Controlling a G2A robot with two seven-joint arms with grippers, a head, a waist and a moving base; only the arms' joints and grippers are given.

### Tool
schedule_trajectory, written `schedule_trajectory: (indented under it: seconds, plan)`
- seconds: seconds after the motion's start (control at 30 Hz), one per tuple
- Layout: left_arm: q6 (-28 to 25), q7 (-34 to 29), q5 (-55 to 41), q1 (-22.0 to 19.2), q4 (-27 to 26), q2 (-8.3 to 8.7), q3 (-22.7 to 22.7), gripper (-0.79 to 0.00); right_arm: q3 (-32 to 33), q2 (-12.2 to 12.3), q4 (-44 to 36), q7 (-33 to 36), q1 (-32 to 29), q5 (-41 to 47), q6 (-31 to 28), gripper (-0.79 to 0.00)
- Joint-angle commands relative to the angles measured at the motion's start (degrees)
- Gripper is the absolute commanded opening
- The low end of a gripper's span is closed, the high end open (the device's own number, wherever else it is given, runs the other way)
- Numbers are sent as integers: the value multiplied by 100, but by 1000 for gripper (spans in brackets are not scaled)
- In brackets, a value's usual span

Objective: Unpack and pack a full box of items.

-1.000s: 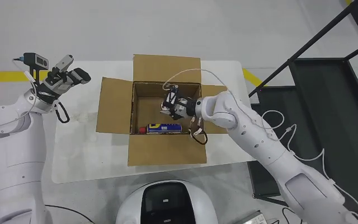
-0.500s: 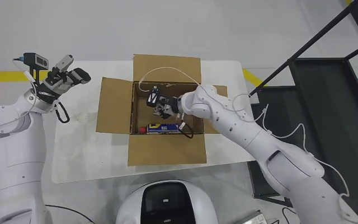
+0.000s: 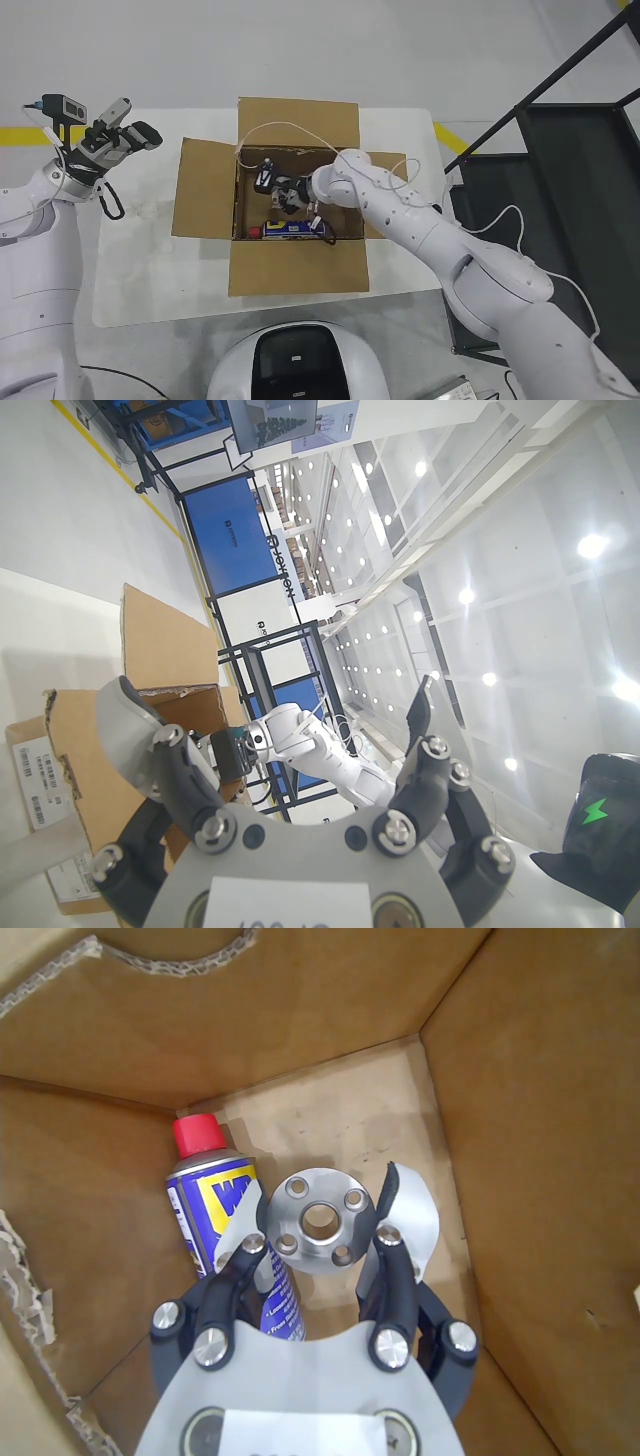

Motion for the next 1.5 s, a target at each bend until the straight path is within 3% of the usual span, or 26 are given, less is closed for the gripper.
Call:
schedule_trajectory:
  seconds: [0.0,0.17,0.3,0.43,0.57,0.77,0.93,1.2,1.47]
  plan:
    - [0,0,0,0,0,0,0,0,15,-39,89,-41,54,29,-81,0]
    - [0,0,0,0,0,0,0,0,162,-43,100,-221,128,140,-501,0]
    - [0,0,0,0,0,0,0,0,446,108,-225,-449,56,282,-1119,0]
    - [0,0,0,0,0,0,0,0,971,438,-948,-557,-261,438,-1722,0]
    - [0,0,0,0,0,0,0,0,1784,900,-2040,-376,-943,568,-2015,0]
    - [0,0,0,0,0,0,0,0,3623,1606,-3854,115,-2564,511,-1746,0]
    - [0,0,0,0,0,0,0,0,5212,1970,-4651,61,-3974,496,-1608,0]
    - [0,0,0,0,0,0,0,0,6795,2184,-4823,-512,-5312,184,-1236,0]
    - [0,0,0,0,0,0,0,0,7398,2253,-4448,-984,-5927,-370,-984,0]
